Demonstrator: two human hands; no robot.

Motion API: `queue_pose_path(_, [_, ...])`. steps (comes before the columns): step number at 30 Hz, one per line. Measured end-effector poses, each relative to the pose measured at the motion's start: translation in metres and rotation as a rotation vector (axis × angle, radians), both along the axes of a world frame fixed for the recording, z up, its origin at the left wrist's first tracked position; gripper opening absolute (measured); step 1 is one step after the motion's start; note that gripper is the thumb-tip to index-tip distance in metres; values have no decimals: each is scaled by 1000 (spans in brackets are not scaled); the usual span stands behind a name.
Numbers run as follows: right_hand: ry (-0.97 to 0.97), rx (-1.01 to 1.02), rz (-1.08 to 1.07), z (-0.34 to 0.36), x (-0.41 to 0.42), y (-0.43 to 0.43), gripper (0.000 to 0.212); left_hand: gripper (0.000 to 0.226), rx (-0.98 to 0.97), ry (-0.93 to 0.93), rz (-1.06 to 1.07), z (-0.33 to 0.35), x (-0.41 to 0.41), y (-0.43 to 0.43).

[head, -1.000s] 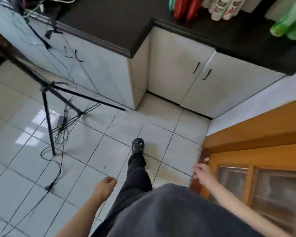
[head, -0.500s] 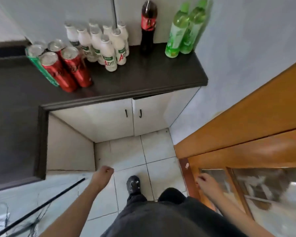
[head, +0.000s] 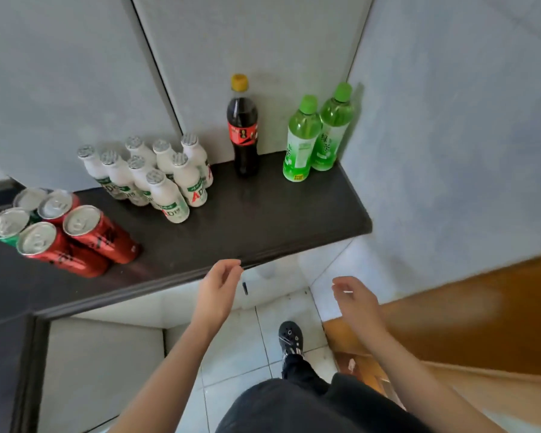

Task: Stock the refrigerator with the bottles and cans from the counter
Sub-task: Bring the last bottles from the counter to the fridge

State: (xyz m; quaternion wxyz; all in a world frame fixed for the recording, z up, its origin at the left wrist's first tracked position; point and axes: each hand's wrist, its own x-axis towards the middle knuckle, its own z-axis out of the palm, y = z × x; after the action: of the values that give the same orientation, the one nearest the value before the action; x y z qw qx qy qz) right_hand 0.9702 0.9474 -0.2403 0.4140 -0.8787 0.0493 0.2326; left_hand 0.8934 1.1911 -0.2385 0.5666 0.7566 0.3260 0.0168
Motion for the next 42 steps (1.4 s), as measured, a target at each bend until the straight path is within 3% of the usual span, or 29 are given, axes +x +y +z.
queue_pose_path(8, [-416, 209, -55, 69, 154, 90, 34, 14, 121, -309, 227, 59, 118, 18])
queue_pose_path(14, [-668, 177, 2, 88, 208, 132, 51, 25, 236, -421, 191, 77, 179, 38])
queue_pose_path(17, [-694, 140, 48, 86, 217, 142, 56, 47, 339, -407, 159, 79, 204, 49])
queue_pose_path(21, [-762, 71, 45, 81, 221, 149, 52, 66, 319, -405, 145, 80, 232, 57])
queue_pose_path(27, [-821, -17, 45, 75, 217, 150, 42, 47, 420, -428, 160, 77, 251, 69])
queue_pose_path(33, [-769, 137, 19, 66, 206, 145, 36, 45, 257, -462, 187, 68, 255, 74])
queue_pose_path(39, [-755, 153, 2, 63, 196, 146, 32, 43, 445, -498, 117, 69, 240, 68])
queue_pose_path(42, [-711, 221, -78, 69, 187, 146, 33, 37, 420, -514, 151, 72, 221, 66])
